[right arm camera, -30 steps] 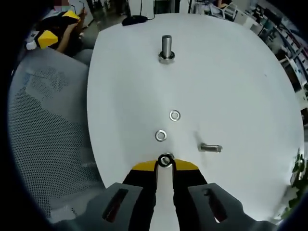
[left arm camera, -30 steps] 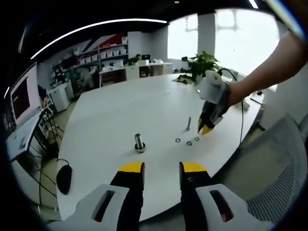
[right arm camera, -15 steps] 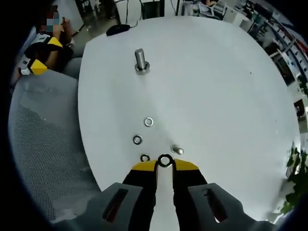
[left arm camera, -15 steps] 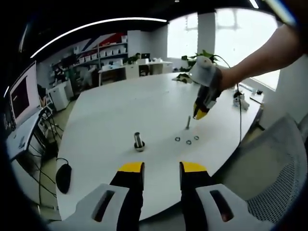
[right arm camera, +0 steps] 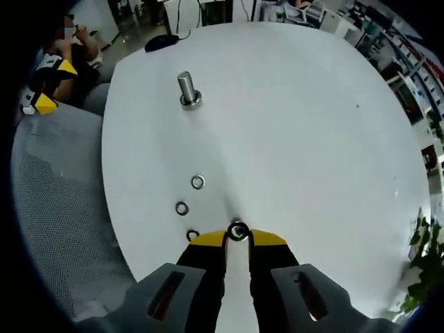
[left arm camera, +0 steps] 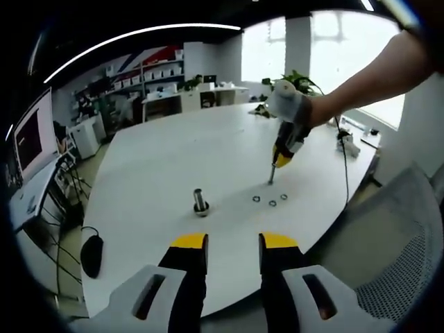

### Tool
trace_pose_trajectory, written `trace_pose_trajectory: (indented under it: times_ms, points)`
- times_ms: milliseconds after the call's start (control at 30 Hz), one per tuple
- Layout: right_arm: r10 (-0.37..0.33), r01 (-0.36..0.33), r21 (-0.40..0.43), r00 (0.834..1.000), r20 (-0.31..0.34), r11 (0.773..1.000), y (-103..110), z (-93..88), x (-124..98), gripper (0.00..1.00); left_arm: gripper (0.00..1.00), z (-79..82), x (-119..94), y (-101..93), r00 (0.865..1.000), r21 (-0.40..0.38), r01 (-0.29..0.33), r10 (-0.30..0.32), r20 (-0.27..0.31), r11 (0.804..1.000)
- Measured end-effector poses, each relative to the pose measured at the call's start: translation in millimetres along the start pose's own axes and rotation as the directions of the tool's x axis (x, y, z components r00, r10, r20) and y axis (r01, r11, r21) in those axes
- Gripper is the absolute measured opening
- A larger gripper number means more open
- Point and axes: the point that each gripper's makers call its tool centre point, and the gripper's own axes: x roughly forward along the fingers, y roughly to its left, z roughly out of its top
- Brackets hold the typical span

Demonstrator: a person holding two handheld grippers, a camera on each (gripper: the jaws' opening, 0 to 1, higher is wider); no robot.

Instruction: Place the washer onto the threaded stud by aligning its center hole with the stud, sliding it down to the base, and recovering from edge contact or off-axis alignment until the washer reaches the visible bottom stop.

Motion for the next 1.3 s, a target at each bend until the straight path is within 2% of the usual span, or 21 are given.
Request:
trace_pose_trajectory:
  times_ms: [1300]
  points:
    - [-0.004,0.004,0.015,1.000,-0.012,1.000,-9.4,0.3,2.0,0.14,0.27,-3.4,2.2,-0.1,1.000,-0.006,0.008,-0.008,-0.019,1.000]
